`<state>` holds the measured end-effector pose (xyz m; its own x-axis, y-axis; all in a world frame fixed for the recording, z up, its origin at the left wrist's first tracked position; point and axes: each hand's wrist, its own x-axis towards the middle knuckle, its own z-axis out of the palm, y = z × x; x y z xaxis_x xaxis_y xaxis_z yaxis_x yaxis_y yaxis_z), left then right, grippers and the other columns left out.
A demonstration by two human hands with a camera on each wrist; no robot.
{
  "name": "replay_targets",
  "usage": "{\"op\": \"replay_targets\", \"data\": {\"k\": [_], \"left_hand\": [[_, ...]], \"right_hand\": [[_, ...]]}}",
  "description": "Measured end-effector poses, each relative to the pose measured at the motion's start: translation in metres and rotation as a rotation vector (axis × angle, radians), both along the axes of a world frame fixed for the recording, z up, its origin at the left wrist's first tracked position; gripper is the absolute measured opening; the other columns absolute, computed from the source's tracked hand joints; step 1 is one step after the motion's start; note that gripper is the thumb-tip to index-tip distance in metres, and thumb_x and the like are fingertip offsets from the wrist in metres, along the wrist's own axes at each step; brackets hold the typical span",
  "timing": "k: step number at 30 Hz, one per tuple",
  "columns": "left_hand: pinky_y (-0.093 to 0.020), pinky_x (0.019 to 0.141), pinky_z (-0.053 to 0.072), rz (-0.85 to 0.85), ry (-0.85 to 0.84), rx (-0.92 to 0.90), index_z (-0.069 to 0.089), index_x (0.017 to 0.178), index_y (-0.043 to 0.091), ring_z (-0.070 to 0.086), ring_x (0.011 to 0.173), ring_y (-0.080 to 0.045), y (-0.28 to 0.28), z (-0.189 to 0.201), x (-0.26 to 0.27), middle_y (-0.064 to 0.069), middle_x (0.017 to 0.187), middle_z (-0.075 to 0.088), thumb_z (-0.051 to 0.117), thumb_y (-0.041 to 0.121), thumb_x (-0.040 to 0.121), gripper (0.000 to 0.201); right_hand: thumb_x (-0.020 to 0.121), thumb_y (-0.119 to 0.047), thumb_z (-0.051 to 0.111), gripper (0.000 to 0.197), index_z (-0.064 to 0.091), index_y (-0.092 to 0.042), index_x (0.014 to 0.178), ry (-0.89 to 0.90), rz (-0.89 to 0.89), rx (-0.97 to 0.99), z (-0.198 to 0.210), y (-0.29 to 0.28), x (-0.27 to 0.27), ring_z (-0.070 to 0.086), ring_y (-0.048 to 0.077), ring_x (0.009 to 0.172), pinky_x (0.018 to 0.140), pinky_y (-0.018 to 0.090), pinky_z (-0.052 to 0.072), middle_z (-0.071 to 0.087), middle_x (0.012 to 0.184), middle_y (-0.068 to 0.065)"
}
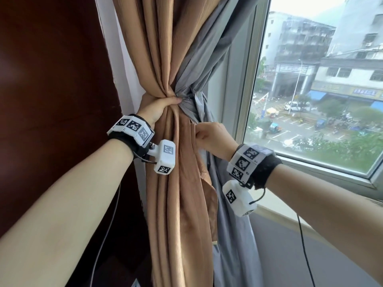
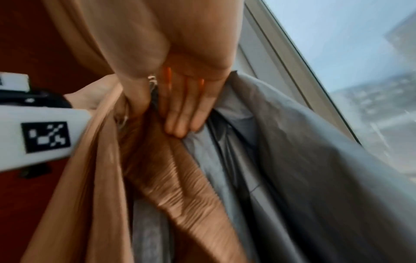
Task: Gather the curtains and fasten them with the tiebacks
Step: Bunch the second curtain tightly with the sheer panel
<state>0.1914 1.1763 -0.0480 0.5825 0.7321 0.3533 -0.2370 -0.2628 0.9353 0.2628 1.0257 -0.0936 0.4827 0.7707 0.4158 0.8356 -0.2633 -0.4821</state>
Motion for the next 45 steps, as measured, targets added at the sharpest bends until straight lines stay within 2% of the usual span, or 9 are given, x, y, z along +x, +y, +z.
{"op": "replay_targets", "data": {"k": [4, 7, 14, 17, 23, 29, 33, 39, 45], "left_hand": [[-0.012, 0.079, 0.05, 0.018, 0.002, 0.017, 0.069, 0.108, 0.008, 0.065, 0.085, -0.002, 0.003, -0.001, 0.001, 0.001, 0.1, 0.071, 0.081, 0.012, 0.066, 0.044], [-0.023, 0.091, 0.051, 0.023, 0.007, 0.015, 0.07, 0.107, 0.008, 0.067, 0.092, -0.009, 0.002, 0.0, 0.001, 0.0, 0.102, 0.071, 0.083, 0.014, 0.063, 0.046], [-0.034, 0.098, 0.05, 0.025, 0.019, 0.007, 0.071, 0.105, 0.009, 0.068, 0.096, -0.013, 0.005, -0.002, -0.001, -0.001, 0.102, 0.072, 0.085, 0.019, 0.057, 0.051], [-0.034, 0.098, 0.05, 0.019, 0.02, 0.001, 0.071, 0.106, 0.009, 0.067, 0.097, -0.014, 0.004, -0.002, -0.002, -0.002, 0.102, 0.072, 0.084, 0.021, 0.054, 0.055], [-0.023, 0.086, 0.051, -0.013, 0.01, 0.006, 0.07, 0.093, 0.015, 0.066, 0.083, -0.005, 0.005, -0.002, -0.002, 0.003, 0.092, 0.07, 0.081, 0.011, 0.067, 0.029], [-0.021, 0.082, 0.051, -0.038, -0.022, 0.016, 0.069, 0.086, 0.019, 0.067, 0.083, -0.005, 0.008, -0.004, -0.001, 0.006, 0.088, 0.071, 0.081, 0.008, 0.066, 0.026], [-0.027, 0.089, 0.051, -0.06, -0.019, 0.015, 0.071, 0.088, 0.017, 0.068, 0.09, -0.011, 0.011, -0.005, -0.002, 0.002, 0.093, 0.072, 0.082, 0.009, 0.064, 0.028], [-0.028, 0.087, 0.052, -0.088, -0.039, 0.005, 0.07, 0.089, 0.014, 0.068, 0.087, -0.014, 0.01, -0.004, -0.005, 0.002, 0.089, 0.071, 0.077, 0.004, 0.069, 0.024], [-0.014, 0.071, 0.052, -0.084, -0.061, 0.035, 0.07, 0.089, 0.015, 0.069, 0.078, -0.004, 0.016, -0.003, -0.009, 0.004, 0.087, 0.071, 0.077, 0.002, 0.068, 0.025]], "right_hand": [[0.076, -0.01, 0.051, 0.022, 0.064, -0.007, 0.093, 0.06, 0.021, -0.013, -0.011, 0.005, -0.002, 0.066, 0.022, 0.085, 0.083, 0.036, 0.053, 0.071, 0.087, 0.006], [0.075, -0.019, 0.061, 0.028, 0.056, -0.007, 0.101, 0.095, 0.033, 0.065, -0.018, 0.004, -0.008, 0.061, 0.024, 0.092, 0.085, 0.037, 0.049, 0.066, 0.098, 0.008], [0.077, -0.003, 0.066, 0.014, 0.062, -0.013, 0.085, 0.304, 0.138, 0.022, -0.016, -0.003, 0.002, 0.039, 0.004, 0.05, 0.055, 0.02, 0.037, 0.044, 0.057, -0.005], [0.076, 0.001, 0.062, 0.027, 0.049, -0.021, 0.066, 0.328, 0.151, 0.04, -0.015, -0.007, 0.005, 0.038, 0.012, 0.059, 0.062, 0.028, 0.036, 0.041, 0.061, -0.003], [0.081, -0.012, 0.064, 0.017, 0.051, -0.018, 0.07, 0.36, 0.045, 0.175, 0.001, -0.017, 0.009, 0.043, 0.009, 0.056, 0.057, 0.021, 0.036, 0.051, 0.065, 0.0], [0.082, -0.017, 0.065, 0.028, 0.044, -0.028, 0.067, 0.021, 0.001, 0.114, 0.036, -0.039, 0.02, 0.041, 0.0, 0.054, 0.057, 0.02, 0.035, 0.045, 0.053, -0.012], [0.082, -0.033, 0.066, 0.02, 0.053, -0.018, 0.084, -0.2, -0.112, 0.063, 0.046, -0.045, 0.036, 0.052, 0.02, 0.072, 0.072, 0.032, 0.042, 0.053, 0.067, -0.005], [0.087, -0.038, 0.058, 0.026, 0.06, -0.012, 0.09, -0.53, -0.035, -0.03, 0.056, -0.042, 0.058, 0.055, 0.022, 0.091, 0.084, 0.036, 0.038, 0.063, 0.087, 0.002], [0.085, -0.041, 0.059, 0.024, 0.065, -0.018, 0.088, -0.562, -0.124, -0.159, 0.081, -0.06, 0.097, 0.049, 0.02, 0.094, 0.095, 0.043, 0.032, 0.063, 0.087, 0.001]]}}
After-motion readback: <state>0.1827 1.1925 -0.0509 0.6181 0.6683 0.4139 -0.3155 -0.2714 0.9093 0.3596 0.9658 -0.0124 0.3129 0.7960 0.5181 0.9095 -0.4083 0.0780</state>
